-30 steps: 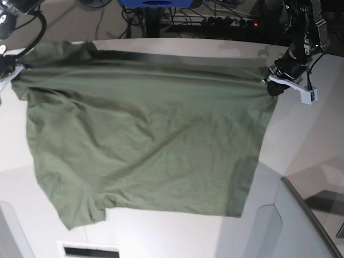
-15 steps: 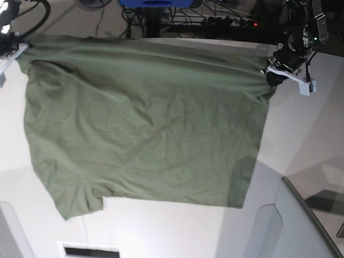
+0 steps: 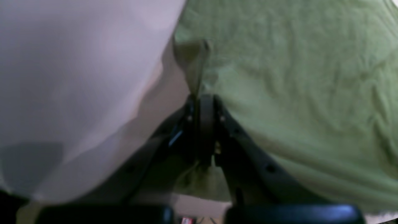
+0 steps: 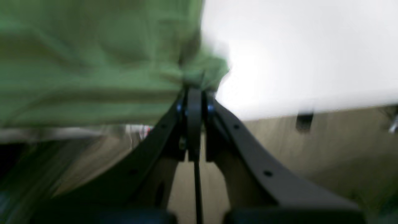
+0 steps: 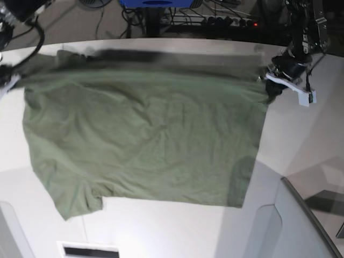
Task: Layout the t-shirt on the table in an organized manner, then fold the t-shirt properly
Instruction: 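Lift the green shirt's edge with both grippers and fold it over the shirt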
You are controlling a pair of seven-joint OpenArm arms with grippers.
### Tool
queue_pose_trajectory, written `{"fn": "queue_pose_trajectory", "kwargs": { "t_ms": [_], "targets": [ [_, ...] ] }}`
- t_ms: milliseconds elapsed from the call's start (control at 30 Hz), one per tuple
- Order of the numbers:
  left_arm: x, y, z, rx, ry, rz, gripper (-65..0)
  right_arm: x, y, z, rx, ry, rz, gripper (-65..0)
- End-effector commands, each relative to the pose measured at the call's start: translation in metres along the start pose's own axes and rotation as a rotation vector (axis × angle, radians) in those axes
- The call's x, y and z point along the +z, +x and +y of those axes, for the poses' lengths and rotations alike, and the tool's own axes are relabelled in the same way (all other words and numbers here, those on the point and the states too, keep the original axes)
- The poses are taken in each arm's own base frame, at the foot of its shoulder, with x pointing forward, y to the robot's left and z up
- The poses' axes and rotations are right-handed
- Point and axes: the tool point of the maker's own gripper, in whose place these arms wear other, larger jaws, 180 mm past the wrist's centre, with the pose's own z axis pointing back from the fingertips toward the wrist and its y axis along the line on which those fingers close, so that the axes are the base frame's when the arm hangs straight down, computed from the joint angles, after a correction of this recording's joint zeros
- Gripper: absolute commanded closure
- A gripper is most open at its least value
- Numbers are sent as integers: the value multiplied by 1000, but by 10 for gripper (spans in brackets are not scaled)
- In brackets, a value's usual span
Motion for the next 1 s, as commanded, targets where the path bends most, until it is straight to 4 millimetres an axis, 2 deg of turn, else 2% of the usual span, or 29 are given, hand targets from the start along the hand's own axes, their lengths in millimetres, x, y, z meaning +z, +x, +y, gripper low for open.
{"fn": "queue_pose_trajectory", "kwargs": {
  "t_ms": [0, 133, 300, 433, 500, 633, 733, 800, 900, 967],
  "targets": [
    [0, 41, -7, -35, -22, -111, 0, 5, 14, -13, 14, -38, -21, 0],
    [-15, 91, -15, -70, -41, -142, 0, -6, 69, -10, 76, 9, -68, 0],
    [-41, 151, -15, -70, -29, -139, 0, -26, 148, 14, 138, 128, -192, 0],
    [-58, 194, -44, -220, 3, -179, 0, -21, 211, 22, 154, 182, -296, 0],
    [-63, 211, -65, -301, 1, -198, 0, -9, 241, 21, 164, 187, -356, 0],
    [-63, 243, -96, -403, -5, -251, 0, 17, 286, 19, 193, 180, -465, 0],
    [-62, 277, -106, -407, 0, -299, 0, 35, 323, 30, 217, 203, -563, 0],
    [-59, 304, -110, -385, 0, -332, 0, 49, 343, 26, 224, 198, -623, 0],
    [-53, 345, -116, -355, 0, -382, 0, 81, 380, 29, 244, 205, -748, 0],
    [-40, 378, -125, -342, -8, -438, 0, 109, 400, 17, 248, 179, -829, 0]
  ]
}}
